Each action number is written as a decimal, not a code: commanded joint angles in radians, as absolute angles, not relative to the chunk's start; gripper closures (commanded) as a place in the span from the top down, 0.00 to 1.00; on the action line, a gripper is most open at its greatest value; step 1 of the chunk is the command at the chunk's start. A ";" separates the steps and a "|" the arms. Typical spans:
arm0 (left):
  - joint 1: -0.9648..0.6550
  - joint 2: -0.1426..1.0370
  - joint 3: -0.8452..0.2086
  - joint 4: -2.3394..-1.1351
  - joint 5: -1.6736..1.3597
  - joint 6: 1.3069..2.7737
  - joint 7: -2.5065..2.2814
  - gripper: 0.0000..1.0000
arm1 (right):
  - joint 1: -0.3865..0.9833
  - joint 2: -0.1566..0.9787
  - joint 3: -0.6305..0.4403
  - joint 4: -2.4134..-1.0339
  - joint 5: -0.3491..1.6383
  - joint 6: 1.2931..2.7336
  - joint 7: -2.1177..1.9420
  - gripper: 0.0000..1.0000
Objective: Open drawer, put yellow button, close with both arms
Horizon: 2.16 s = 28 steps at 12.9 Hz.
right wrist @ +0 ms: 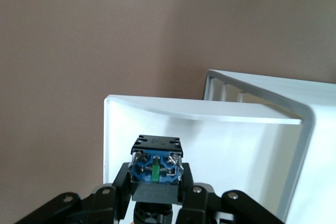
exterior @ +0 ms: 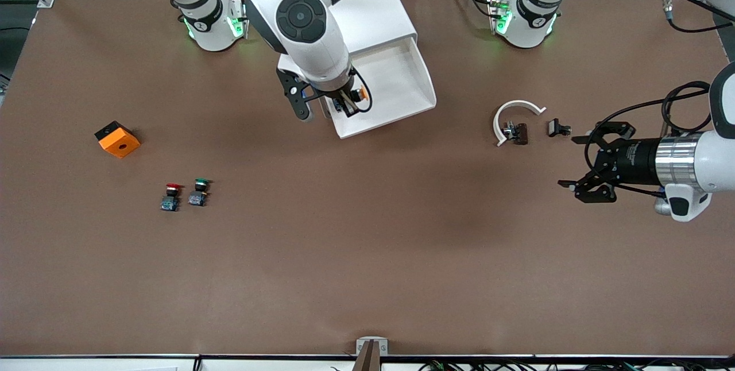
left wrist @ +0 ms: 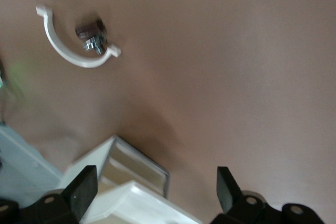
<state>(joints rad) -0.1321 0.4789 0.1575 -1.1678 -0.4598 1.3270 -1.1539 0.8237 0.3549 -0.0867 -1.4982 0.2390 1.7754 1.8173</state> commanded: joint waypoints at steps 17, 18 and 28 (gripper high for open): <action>-0.181 0.150 -0.012 -1.721 -0.058 1.728 -0.465 1.00 | 0.927 0.468 -0.101 -1.424 0.258 1.799 1.882 1.00; -0.181 0.156 -0.044 -1.736 -0.060 1.771 -0.475 1.00 | 0.925 0.463 -0.101 -1.417 0.259 1.793 1.881 1.00; -0.356 0.233 -0.256 -1.848 -0.066 2.009 -0.906 1.00 | 0.801 0.240 -0.110 -1.367 0.262 1.406 1.288 1.00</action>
